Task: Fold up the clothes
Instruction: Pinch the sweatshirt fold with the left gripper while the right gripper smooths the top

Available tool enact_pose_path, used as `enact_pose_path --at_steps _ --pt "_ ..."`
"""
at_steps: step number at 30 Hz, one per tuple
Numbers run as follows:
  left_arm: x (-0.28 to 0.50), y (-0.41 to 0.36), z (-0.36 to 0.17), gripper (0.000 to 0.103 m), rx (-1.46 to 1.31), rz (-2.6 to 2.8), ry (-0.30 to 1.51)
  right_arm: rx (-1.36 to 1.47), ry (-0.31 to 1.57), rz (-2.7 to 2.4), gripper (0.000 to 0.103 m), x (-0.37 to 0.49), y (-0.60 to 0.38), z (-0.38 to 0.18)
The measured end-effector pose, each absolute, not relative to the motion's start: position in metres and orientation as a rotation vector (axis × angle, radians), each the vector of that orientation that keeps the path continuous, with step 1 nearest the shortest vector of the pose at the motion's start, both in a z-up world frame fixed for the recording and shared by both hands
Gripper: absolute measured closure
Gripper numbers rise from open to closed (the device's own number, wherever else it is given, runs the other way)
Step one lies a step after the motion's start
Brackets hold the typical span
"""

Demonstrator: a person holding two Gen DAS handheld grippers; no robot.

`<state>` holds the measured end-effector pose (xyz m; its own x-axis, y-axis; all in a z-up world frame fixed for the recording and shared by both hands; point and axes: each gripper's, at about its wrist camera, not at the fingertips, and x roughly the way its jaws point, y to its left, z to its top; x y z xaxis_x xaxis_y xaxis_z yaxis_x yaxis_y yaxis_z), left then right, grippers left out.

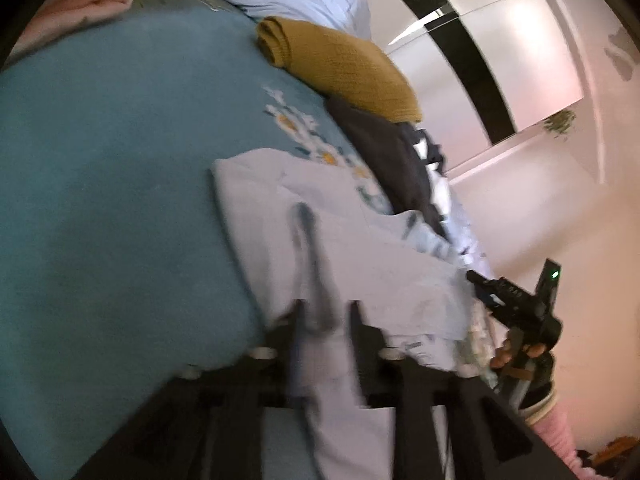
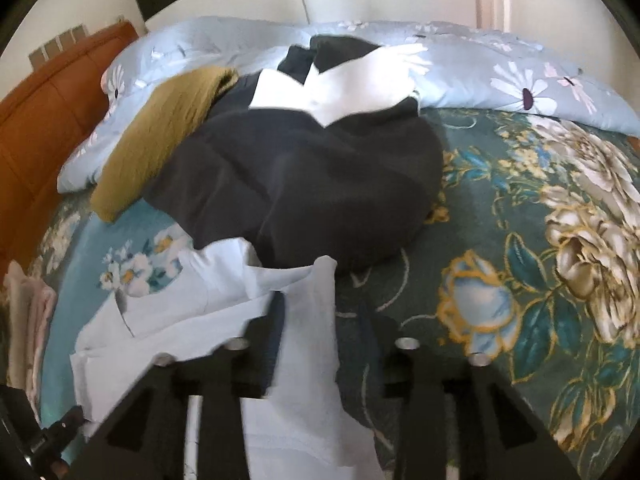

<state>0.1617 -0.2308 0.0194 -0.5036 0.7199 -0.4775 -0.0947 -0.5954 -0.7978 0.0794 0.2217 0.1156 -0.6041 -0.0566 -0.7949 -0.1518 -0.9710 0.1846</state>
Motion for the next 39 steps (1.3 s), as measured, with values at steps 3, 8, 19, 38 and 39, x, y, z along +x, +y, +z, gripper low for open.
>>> enact_pose_path --at_steps 3,8,19,38,39 --pt "0.159 -0.227 0.019 0.043 -1.135 2.119 -1.014 -1.292 0.349 2.785 0.061 0.091 0.216 0.131" --pt "0.162 -0.214 0.028 0.043 -1.152 2.227 -0.888 -1.293 0.306 2.821 0.054 0.1 0.202 0.139" --pt "0.158 -0.204 0.024 0.096 -1.166 2.321 -0.775 -1.417 0.508 2.781 0.054 0.125 0.193 0.118" --pt "0.179 -0.234 0.022 0.099 -1.205 2.352 -0.843 -1.514 0.438 2.9 0.054 0.096 0.151 0.132" --pt "0.178 -0.235 0.021 0.099 -1.204 2.347 -0.849 -1.567 0.415 2.907 0.054 0.086 0.141 0.128"
